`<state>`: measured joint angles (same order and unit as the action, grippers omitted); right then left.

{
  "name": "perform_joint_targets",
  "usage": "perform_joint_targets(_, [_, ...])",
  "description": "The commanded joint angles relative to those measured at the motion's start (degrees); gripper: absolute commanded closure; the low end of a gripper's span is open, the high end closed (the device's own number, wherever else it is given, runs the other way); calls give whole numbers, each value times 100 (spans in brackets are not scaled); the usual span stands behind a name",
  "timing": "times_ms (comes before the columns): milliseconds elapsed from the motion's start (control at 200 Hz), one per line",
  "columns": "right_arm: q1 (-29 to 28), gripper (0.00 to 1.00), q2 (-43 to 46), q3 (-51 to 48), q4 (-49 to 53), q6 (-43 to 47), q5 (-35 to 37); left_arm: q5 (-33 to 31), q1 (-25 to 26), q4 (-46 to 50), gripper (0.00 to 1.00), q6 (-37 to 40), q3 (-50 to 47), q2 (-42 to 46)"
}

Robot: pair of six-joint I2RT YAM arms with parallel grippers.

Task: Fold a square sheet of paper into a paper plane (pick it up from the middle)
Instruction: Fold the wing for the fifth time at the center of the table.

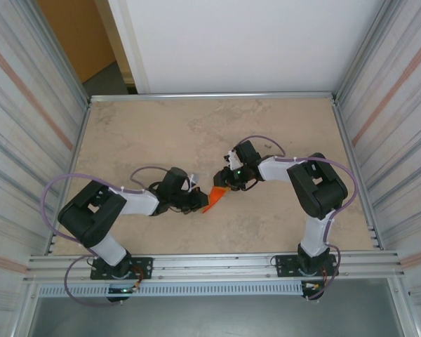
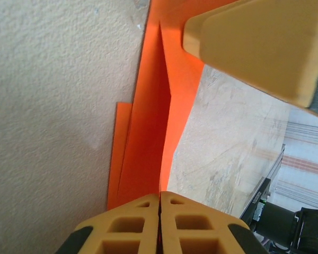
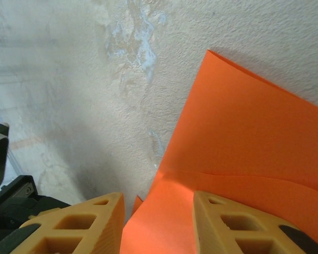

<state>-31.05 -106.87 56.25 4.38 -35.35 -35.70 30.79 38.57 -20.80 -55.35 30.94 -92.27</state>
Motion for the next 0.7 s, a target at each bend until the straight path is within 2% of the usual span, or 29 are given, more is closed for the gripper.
perform_joint_targets(0, [-35, 61, 387, 134, 151, -5, -60, -69, -42, 122, 92, 60, -114, -80])
perform_joint_targets(210, [-198, 60, 904, -82, 149, 67, -68, -130, -22, 41, 92, 33, -201, -124])
perform_joint_targets(496, [-621, 61, 1415, -623, 186, 22, 520, -173, 11, -80, 92, 20, -265, -176])
perform_joint_targets(692, [-860, 63, 1420, -716, 180, -41, 869, -180, 11, -109, 92, 15, -273, -185])
